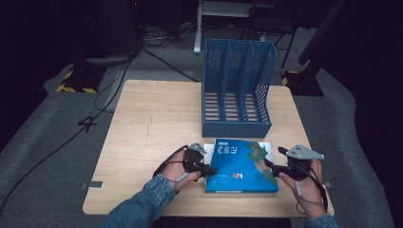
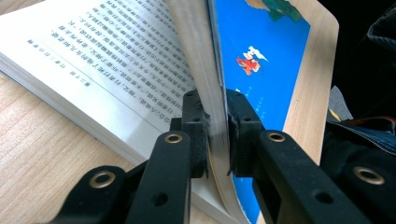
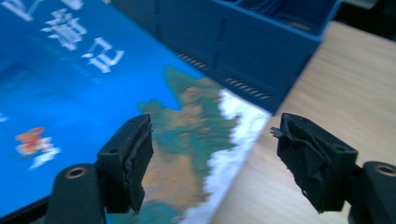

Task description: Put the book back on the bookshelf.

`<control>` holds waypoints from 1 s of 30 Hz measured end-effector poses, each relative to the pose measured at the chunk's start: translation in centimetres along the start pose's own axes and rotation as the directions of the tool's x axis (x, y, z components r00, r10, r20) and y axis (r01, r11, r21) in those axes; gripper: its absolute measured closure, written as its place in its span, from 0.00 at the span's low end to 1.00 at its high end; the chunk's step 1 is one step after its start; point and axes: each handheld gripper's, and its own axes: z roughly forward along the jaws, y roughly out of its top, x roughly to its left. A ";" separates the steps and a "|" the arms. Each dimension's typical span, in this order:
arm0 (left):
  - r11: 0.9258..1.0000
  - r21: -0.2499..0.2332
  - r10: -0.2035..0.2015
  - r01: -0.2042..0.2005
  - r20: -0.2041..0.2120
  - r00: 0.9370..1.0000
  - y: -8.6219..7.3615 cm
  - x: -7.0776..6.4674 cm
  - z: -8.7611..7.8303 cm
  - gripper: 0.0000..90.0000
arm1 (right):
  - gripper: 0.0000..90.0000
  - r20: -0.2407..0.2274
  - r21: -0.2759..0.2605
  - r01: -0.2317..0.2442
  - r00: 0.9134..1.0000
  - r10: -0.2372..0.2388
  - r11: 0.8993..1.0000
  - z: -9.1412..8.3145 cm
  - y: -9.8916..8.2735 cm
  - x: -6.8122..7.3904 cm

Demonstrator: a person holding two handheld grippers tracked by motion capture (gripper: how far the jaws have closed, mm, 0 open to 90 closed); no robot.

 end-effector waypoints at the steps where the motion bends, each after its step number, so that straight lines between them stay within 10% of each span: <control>1: 1.000 0.001 -0.004 0.004 0.000 1.000 0.1 -0.1 -0.1 0.90 | 0.31 -0.019 0.005 0.008 1.000 -0.008 1.000 0.0 0.1 0.4; 14: 0.999 0.012 -0.053 0.053 -0.002 0.999 1.7 -1.3 -0.9 0.93 | 0.20 -0.088 -0.082 0.181 0.978 -0.188 0.980 -0.5 1.5 6.3; 17: 0.998 -0.003 -0.056 0.056 0.003 0.998 1.9 -1.6 -1.2 0.93 | 0.20 -0.102 -0.119 0.244 0.961 -0.256 0.962 0.0 1.6 8.0; 23: 0.998 -0.001 -0.056 0.056 -0.003 0.998 2.2 -2.0 -1.4 0.93 | 0.21 -0.119 -0.097 0.267 0.953 -0.278 0.959 0.7 1.4 10.1; 30: 0.996 0.012 -0.083 0.083 -0.001 0.997 2.6 -2.0 -1.4 0.93 | 0.22 -0.170 -0.068 0.339 0.923 -0.346 0.938 2.5 0.7 12.1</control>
